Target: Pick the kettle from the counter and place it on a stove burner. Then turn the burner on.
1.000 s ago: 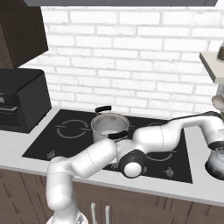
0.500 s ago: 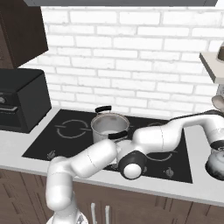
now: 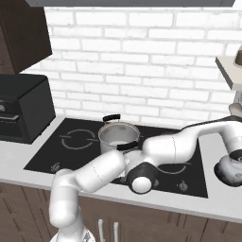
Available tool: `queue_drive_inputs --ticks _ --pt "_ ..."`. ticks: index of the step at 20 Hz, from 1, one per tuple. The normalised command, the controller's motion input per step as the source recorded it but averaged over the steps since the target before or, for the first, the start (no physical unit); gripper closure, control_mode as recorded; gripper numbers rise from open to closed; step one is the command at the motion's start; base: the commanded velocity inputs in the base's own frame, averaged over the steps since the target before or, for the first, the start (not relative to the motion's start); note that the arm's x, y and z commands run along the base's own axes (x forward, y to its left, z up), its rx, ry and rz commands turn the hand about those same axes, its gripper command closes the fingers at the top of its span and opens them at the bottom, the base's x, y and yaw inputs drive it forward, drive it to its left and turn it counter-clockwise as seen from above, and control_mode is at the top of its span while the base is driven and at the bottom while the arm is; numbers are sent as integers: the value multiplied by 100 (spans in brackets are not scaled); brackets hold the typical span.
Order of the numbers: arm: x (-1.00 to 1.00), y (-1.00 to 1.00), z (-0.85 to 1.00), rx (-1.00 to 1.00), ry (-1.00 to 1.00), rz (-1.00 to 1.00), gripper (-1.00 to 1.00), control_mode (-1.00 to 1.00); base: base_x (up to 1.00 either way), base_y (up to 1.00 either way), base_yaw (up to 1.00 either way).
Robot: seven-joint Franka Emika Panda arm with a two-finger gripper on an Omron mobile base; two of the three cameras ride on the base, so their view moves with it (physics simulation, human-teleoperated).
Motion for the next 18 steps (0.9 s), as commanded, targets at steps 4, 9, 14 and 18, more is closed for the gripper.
queue_drive_inputs --ticks 4,9,14,18 --pt "-31 16 7 -3 0 -6 100 -100 0 0 0" --pt "-56 12 11 -1 -6 -7 100 -100 0 0 0" --pt "-69 62 9 -7 -10 -9 100 -100 0 0 0" --pt "-68 87 26 -12 -13 -7 100 -100 0 0 0"
